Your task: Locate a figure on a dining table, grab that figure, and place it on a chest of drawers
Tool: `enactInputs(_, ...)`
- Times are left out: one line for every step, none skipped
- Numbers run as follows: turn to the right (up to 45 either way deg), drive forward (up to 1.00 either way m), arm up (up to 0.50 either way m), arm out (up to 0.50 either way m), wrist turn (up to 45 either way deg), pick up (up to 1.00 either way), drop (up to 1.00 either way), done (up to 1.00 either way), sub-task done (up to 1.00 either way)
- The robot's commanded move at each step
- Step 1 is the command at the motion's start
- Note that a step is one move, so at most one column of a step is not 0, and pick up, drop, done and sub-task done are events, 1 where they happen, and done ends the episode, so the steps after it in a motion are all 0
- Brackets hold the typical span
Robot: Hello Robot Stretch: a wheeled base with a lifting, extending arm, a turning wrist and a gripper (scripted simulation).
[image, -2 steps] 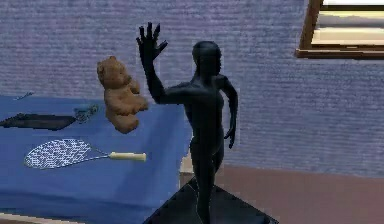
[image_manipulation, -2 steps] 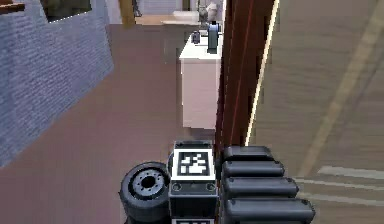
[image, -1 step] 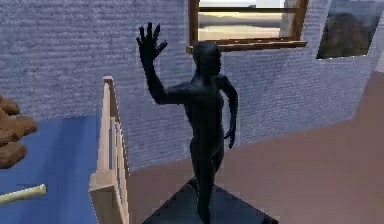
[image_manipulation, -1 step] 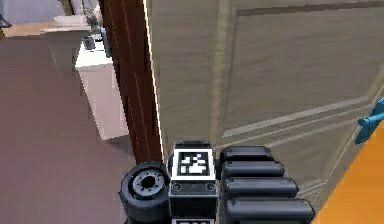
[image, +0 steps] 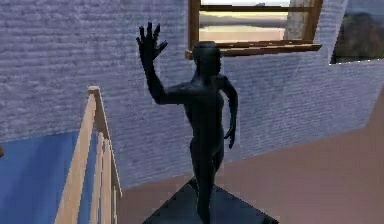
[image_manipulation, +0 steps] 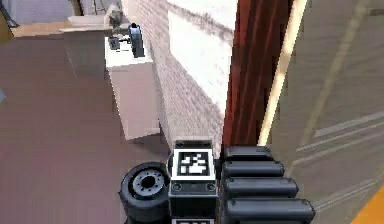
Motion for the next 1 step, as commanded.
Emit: enactInputs(45.0,0.00,0.00,0.00,0.0,0.00,0.00,0.00,0.00)
